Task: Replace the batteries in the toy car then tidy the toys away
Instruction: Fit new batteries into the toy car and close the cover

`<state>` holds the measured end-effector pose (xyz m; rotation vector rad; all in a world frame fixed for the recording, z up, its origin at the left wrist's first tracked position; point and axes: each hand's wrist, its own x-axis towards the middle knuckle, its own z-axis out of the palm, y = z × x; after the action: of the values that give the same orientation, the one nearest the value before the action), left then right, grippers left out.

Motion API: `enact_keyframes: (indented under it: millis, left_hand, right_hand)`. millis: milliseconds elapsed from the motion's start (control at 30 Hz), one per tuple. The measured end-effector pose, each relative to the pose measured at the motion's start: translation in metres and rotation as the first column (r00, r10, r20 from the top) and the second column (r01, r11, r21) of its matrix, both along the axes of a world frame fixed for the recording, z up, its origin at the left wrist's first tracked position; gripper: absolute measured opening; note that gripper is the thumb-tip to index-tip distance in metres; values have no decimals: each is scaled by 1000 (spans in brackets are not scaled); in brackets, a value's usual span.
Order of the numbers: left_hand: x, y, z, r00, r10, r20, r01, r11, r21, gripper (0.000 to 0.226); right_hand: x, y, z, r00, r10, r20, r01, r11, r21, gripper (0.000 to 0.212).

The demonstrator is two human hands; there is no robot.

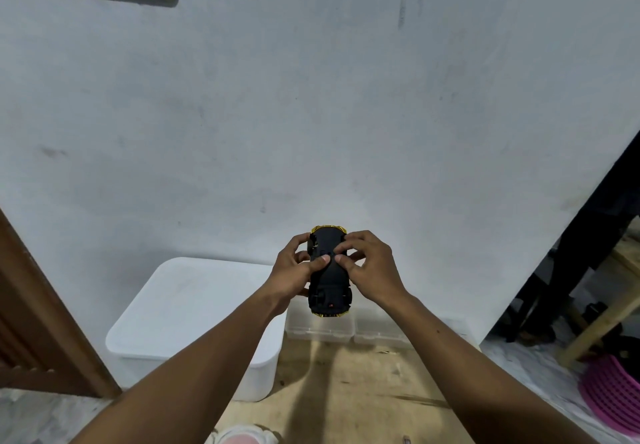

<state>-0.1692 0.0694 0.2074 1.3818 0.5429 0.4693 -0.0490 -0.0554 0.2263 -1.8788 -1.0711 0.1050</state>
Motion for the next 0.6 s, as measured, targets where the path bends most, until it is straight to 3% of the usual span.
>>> enact_keyframes:
  millis: [433, 600]
  left_hand:
    - [0, 1, 6, 1000, -7, 23, 7, 1000, -12, 44]
    - [0, 3, 8, 1000, 4, 9, -4, 1000, -5, 43]
  right_hand:
    - [-2, 3, 6, 998, -16, 64, 16, 1000, 1, 13]
    - [2, 7, 2, 985, 30, 167, -23, 999, -45, 14]
